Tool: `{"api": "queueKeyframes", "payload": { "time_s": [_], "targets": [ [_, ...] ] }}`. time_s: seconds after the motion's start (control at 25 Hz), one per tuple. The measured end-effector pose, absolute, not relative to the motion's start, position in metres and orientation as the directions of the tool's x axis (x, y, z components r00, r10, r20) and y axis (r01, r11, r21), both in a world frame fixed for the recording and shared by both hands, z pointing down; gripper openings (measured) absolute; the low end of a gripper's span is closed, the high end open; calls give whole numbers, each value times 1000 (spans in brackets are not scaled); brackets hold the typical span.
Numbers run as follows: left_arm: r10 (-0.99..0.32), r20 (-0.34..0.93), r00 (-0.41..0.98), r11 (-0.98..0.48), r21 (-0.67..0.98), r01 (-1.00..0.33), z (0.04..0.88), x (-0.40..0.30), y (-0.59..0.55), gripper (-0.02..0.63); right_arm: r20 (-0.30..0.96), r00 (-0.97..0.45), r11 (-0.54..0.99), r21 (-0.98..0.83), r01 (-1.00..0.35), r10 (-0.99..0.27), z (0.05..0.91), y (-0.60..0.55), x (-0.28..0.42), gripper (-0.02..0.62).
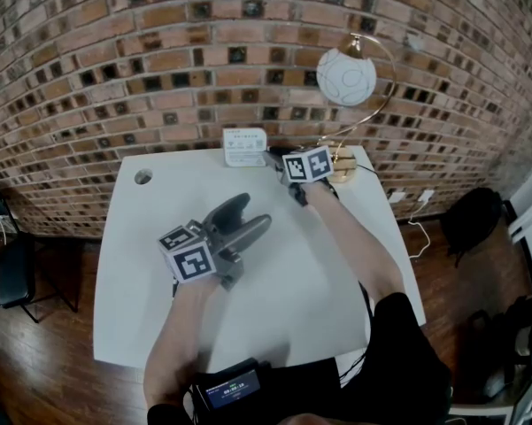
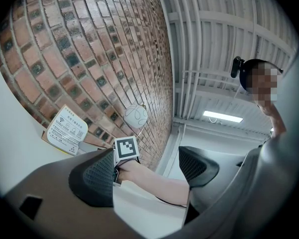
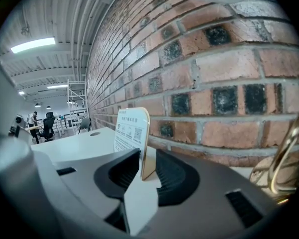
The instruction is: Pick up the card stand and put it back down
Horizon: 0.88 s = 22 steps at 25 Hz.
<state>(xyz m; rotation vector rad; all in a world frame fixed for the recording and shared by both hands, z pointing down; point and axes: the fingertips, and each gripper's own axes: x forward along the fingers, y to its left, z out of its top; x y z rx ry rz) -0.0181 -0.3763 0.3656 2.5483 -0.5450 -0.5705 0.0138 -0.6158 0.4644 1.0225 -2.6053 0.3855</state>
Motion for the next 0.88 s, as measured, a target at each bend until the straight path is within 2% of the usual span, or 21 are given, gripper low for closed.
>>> {"api": "queueKeyframes", "payload": {
  "time_s": [0.88],
  "targets": [
    [-465, -292, 836, -811, 520, -269, 365, -18, -376, 400, 376, -707, 706, -170, -688, -598, 462, -608, 16, 130]
  ]
}}
